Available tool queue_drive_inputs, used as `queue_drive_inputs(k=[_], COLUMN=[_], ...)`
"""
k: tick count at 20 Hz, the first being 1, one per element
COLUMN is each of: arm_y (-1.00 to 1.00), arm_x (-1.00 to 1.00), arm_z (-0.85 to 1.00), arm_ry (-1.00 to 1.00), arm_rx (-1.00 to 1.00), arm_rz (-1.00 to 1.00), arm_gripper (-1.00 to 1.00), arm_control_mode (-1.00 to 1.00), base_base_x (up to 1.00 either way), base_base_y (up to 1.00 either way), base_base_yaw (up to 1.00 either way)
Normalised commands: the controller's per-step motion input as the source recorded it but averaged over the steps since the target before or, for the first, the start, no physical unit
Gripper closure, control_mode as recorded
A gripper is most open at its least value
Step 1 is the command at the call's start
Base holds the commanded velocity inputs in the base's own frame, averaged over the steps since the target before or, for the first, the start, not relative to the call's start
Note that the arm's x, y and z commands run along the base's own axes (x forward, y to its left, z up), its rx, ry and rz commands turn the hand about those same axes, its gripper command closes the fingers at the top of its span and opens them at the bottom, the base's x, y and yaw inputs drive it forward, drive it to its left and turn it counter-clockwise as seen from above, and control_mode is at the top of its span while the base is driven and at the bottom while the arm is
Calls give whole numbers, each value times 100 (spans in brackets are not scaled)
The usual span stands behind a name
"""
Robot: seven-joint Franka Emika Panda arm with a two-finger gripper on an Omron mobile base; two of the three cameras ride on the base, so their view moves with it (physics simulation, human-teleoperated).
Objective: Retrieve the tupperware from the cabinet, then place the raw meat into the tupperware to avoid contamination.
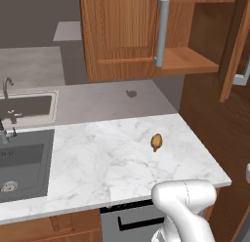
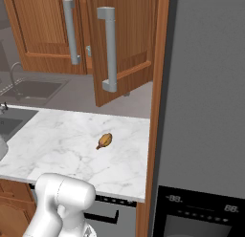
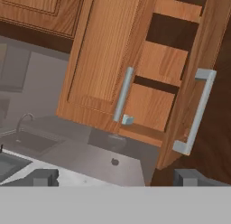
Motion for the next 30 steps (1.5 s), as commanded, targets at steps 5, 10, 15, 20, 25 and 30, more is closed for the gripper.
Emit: queue_drive_inputs(k=[5,10,15,20,25,30], arm_y=[50,45,21,-2,-27,-35], arm_x=[31,57,88,95,90,83], arm_z=[19,10,-1,-11,-18,-15], arm_ry=[-24,-20,-9,0,4,2], arm_rx=[0,-1,-5,-4,0,0], arm_rz=[-5,-9,-16,-19,-17,-19], arm_gripper=[-100,-100,-100,-100,-100,-100], arm_control_mode=[-100,-100,-100,-100,-100,-100], base_base_x=[0,0,0,0,0,0], base_base_y=[0,0,0,0,0,0], base_base_yaw=[0,0,0,0,0,0])
